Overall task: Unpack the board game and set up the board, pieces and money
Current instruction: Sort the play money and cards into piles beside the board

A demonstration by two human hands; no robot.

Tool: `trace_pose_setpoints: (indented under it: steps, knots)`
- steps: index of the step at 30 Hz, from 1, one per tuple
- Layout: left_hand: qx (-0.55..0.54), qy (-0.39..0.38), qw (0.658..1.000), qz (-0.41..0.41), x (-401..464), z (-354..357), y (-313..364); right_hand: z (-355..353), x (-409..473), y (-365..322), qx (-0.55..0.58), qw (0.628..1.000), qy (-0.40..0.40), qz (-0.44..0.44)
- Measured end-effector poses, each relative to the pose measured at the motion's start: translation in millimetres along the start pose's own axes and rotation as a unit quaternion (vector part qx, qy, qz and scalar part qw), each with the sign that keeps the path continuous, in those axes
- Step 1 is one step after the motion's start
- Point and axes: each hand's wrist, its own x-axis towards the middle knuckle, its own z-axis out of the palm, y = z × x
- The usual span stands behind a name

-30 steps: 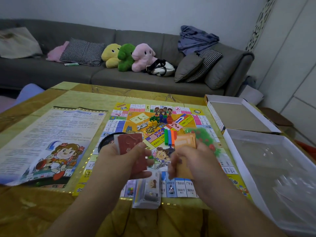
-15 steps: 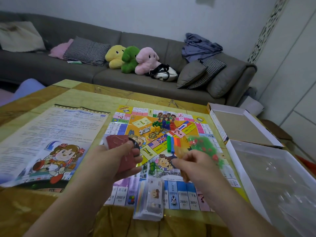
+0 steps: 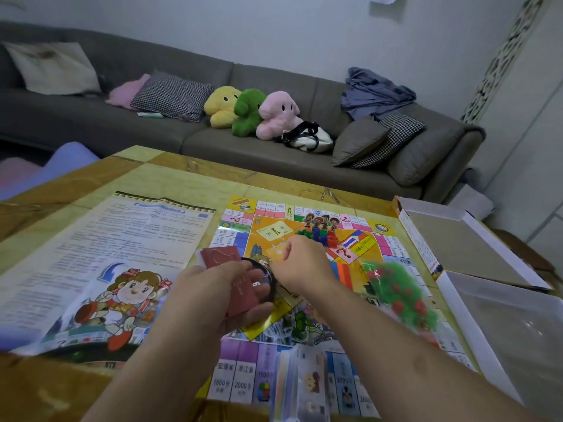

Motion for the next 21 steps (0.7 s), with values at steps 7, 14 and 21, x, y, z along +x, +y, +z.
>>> trace_pose_setpoints:
  steps: [7,14,21]
  knots:
    - [-0.014,-0.008,1.000,-0.012,14.2,-4.9,7.1,19.4,25.3,-9.6,0.015,1.000,-0.012,-0.013]
    - [0.003,-0.036,0.999,-0.017,9.3,-3.3,2.8,24.4,21.1,-4.4,-0.041,0.997,-0.044,-0.044]
    - [0.026,-0.081,0.993,-0.078,-0.2,11.4,0.1,-11.4,-21.6,8.3,0.012,0.999,-0.019,-0.038]
